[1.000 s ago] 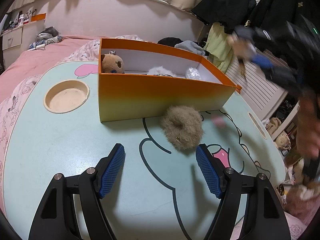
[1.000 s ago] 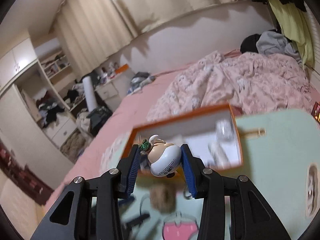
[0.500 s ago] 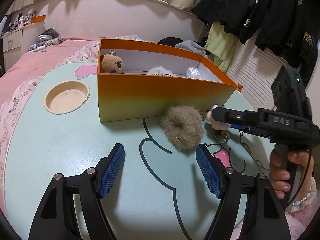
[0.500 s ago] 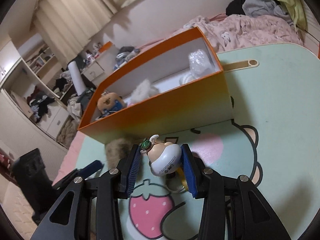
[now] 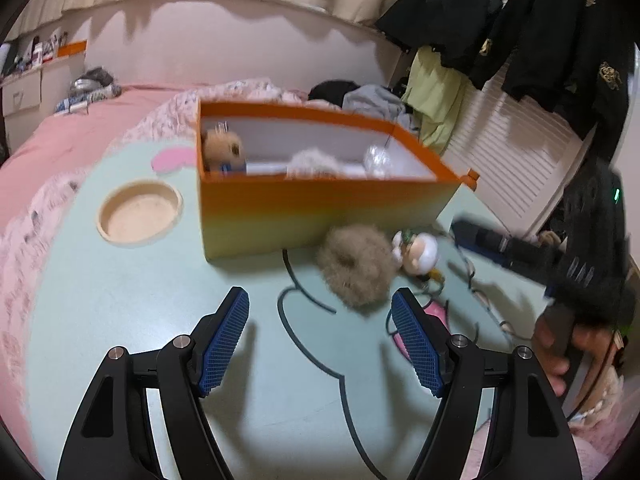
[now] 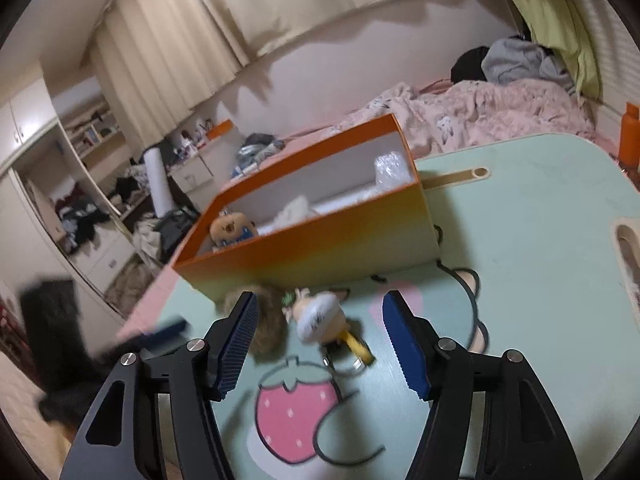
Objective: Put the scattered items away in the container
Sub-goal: 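Reach into the box and grasp the white fluffy pompom with the left tool, then lift the white pompom out and set it on the table, left tool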
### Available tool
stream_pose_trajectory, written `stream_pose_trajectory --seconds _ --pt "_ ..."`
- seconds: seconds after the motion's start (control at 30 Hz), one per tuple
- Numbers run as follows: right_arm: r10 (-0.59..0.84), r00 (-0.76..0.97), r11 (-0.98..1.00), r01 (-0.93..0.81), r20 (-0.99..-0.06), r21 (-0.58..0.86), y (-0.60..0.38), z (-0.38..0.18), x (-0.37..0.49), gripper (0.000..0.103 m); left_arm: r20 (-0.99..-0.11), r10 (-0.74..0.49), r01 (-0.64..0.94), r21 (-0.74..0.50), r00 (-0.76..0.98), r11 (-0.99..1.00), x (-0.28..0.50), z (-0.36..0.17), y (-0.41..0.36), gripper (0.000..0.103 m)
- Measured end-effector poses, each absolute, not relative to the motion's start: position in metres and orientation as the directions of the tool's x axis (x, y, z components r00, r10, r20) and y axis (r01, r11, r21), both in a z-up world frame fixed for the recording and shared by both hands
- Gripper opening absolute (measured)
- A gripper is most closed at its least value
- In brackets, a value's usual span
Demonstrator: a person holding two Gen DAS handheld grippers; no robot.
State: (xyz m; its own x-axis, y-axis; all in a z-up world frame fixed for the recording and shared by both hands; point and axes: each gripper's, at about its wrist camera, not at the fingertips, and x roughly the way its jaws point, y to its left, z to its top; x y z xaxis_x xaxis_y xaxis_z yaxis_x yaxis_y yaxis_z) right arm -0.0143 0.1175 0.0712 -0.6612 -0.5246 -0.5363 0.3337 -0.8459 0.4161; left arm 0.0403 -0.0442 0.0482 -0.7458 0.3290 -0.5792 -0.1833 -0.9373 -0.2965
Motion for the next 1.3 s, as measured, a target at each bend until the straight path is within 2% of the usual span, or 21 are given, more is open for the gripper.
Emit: stream_pose_trajectory --seconds 0.1,0.2,0.3,0.37,0.5,0.57,0.77,0.8,0.87,0.93,1.0,1.13,1.3 --pt "-0.483 -0.688 -0.869 0.305 -0.542 0.388 0.118 0.073 -0.007 0.065 -0.553 0.3 -0.18 -0.261 -0.777 -0.948 0.04 0.079 -0.05 0.074" --pt "-0.43 -0.711 -0.899 0.282 -0.556 0.335 0.114 0.075 0.0 0.065 -0.594 0.227 -0.16 -0.165 -0.771 -0.973 0.017 0.108 -0.039 0.074" --pt "-0.407 -0.716 -0.912 0.287 -0.567 0.292 0.107 0.074 0.005 0.065 -0.66 0.248 -0.213 -0.135 -0.709 -0.968 -0.025 0.123 -0.018 0.074" --pt "-0.396 -0.721 -0.918 0.286 -0.569 0.276 0.105 0.073 0.005 0.065 -0.731 0.22 -0.19 -0.125 -0.645 -0.974 -0.06 0.121 -0.008 0.074" --pt "-0.385 -0.723 -0.922 0.28 -0.574 0.265 0.104 0.073 0.005 0.065 -0.819 0.069 -0.111 -0.007 -0.569 -0.994 -0.116 0.104 0.006 0.074" --pt "-0.375 -0.727 -0.926 0.272 -0.576 0.261 0.105 0.073 0.005 0.065 -0.861 0.064 -0.088 -0.023 -0.505 -0.996 -0.137 0.091 0.008 0.074" --pt "-0.395 -0.706 -0.919 0.294 -0.587 0.264 0.102 0.07 0.003 0.065 -0.905 0.013 -0.049 0.009 -0.426 -0.999 -0.163 0.063 0.016 0.072" --pt "-0.397 -0.702 -0.918 0.298 -0.591 0.263 0.101 0.069 0.003 0.065 -0.91 0.005 -0.049 0.016 -0.415 -0.999 -0.166 0.058 0.017 0.071" --pt "-0.4 -0.696 -0.917 0.304 -0.597 0.26 0.1 0.068 0.004 0.065 -0.93 0.017 -0.048 0.001 -0.367 -0.999 -0.171 0.043 0.021 0.055" --pt "-0.402 -0.692 -0.916 0.308 -0.6 0.258 0.098 0.068 0.004 0.065 -0.928 0.038 -0.035 -0.027 -0.371 -0.999 -0.173 0.041 0.019 0.045" --pt "-0.404 -0.689 -0.915 0.31 -0.602 0.258 0.098 0.068 0.004 0.065 -0.926 0.038 -0.036 -0.026 -0.375 -0.999 -0.172 0.044 0.019 0.04" --pt "-0.408 -0.686 -0.913 0.308 -0.602 0.267 0.1 0.068 0.004 0.065 -0.905 0.077 -0.047 -0.063 -0.419 -0.997 -0.168 0.053 0.011 0.039" --pt "-0.409 -0.686 -0.913 0.302 -0.602 0.276 0.101 0.068 0.004 0.065 -0.805 0.223 -0.099 -0.202 -0.55 -0.974 -0.131 0.107 -0.012 0.039"
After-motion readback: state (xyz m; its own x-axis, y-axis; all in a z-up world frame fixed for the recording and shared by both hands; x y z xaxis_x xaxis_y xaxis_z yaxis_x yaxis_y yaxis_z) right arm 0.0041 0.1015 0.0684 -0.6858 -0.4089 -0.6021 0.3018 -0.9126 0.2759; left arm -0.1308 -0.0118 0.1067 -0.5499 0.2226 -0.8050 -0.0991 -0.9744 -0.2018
